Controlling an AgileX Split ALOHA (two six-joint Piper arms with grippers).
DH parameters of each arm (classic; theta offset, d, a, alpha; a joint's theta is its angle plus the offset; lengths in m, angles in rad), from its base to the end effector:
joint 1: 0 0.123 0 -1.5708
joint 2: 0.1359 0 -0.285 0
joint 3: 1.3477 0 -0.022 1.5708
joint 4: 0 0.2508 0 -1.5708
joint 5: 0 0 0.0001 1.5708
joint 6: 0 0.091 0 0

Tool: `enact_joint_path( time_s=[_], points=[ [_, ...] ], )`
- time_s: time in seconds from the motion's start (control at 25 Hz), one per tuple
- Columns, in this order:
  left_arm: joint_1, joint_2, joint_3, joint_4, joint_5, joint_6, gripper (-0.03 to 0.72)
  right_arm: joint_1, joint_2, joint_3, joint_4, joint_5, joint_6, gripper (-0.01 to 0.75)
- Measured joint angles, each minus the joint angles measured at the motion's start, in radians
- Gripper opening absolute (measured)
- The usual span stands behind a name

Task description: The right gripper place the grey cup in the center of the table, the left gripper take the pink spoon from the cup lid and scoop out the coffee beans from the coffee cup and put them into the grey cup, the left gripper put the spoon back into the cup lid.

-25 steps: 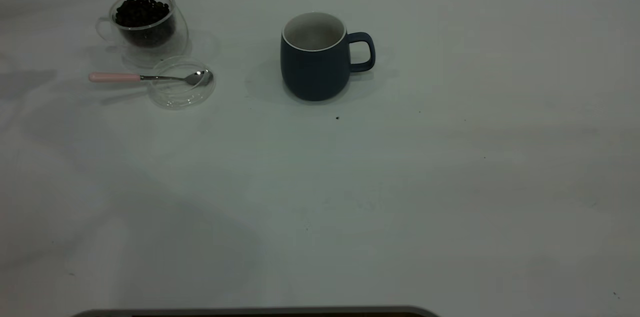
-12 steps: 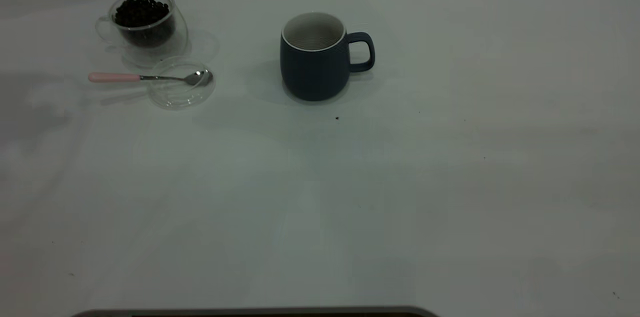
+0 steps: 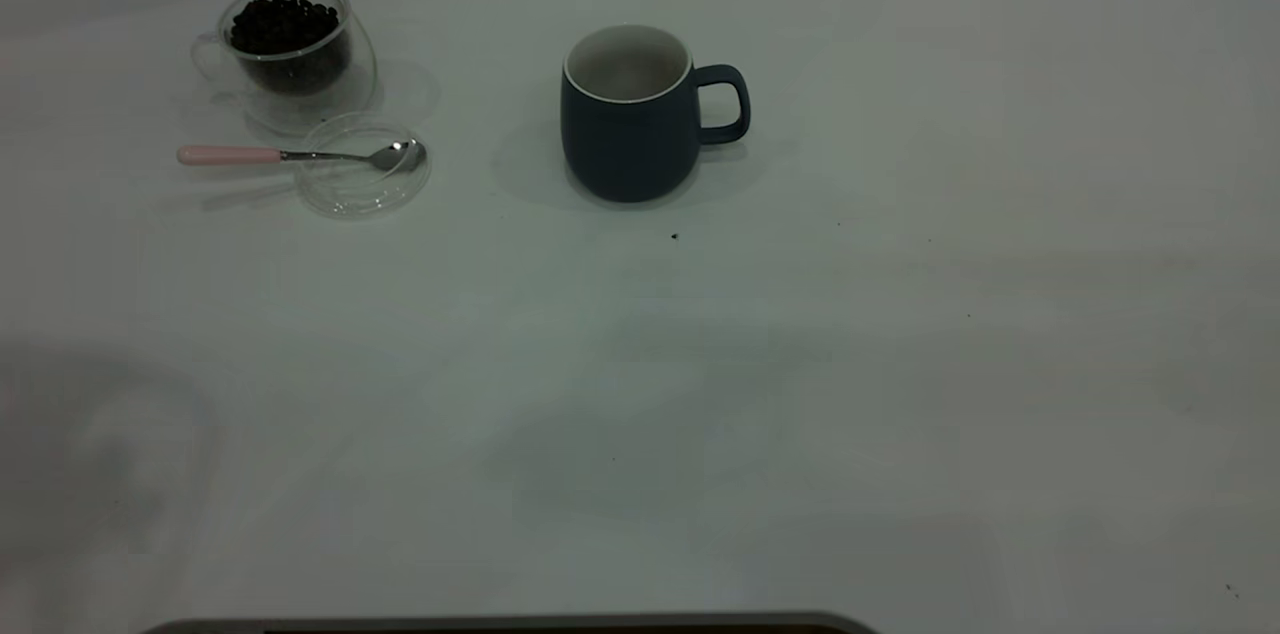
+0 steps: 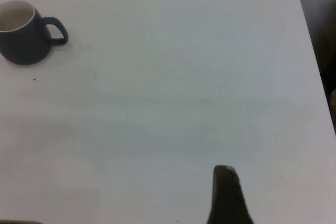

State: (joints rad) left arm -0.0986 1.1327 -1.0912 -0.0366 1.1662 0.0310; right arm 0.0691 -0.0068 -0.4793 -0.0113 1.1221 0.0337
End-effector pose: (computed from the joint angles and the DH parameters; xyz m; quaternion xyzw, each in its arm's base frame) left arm 0.2029 -0.0232 0.3466 0.0599 0.9728 -0.0255 0.2225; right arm -0.0062 -0.0014 0.2667 -0.0151 0.8721 0.0195 0.4887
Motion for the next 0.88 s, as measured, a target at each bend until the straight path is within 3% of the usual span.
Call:
enact_joint_path(
  time_s=[0.52, 0.88],
  points=[
    [0.0, -0.564, 0.556, 0.004, -0.018, 0.02, 0.538, 0.0, 0.0, 0.0, 0.0, 0.0, 0.0, 0.536],
    [0.002, -0.967, 0.603, 0.0, -0.044, 0.0, 0.538, 0.0, 0.0, 0.0, 0.0, 0.0, 0.0, 0.536]
  ],
)
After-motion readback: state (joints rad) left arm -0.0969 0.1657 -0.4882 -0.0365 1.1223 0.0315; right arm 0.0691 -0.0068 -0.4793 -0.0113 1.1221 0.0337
